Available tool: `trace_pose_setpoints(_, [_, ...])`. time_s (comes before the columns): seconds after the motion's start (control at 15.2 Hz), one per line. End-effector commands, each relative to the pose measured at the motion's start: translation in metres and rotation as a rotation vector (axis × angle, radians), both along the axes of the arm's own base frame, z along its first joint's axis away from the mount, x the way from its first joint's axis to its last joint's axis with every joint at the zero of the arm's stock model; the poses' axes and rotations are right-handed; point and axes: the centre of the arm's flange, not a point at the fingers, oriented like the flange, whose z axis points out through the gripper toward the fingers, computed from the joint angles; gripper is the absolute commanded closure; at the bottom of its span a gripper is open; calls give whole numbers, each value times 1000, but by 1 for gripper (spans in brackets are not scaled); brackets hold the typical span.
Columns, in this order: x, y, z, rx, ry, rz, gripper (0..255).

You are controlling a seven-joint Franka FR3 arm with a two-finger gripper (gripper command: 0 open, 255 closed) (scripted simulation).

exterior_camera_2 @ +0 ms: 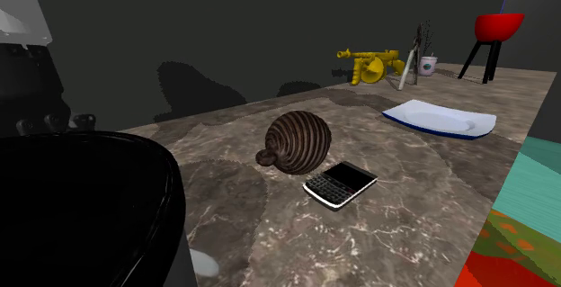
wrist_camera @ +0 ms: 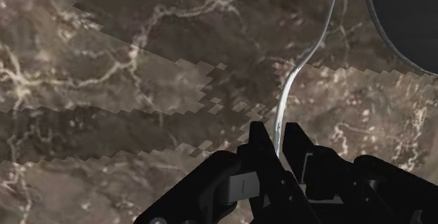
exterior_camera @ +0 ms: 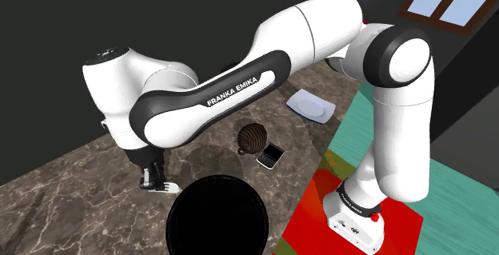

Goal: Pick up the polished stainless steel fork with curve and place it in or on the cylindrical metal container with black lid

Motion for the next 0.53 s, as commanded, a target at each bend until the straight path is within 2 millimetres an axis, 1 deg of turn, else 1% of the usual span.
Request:
trace_pose_setpoints(0.0, [0,0,0,0,0,0,255])
trace_pose_setpoints(0.4, [0,0,0,0,0,0,255])
trace_pose_setpoints(0.46, [0,0,5,0,0,0,255])
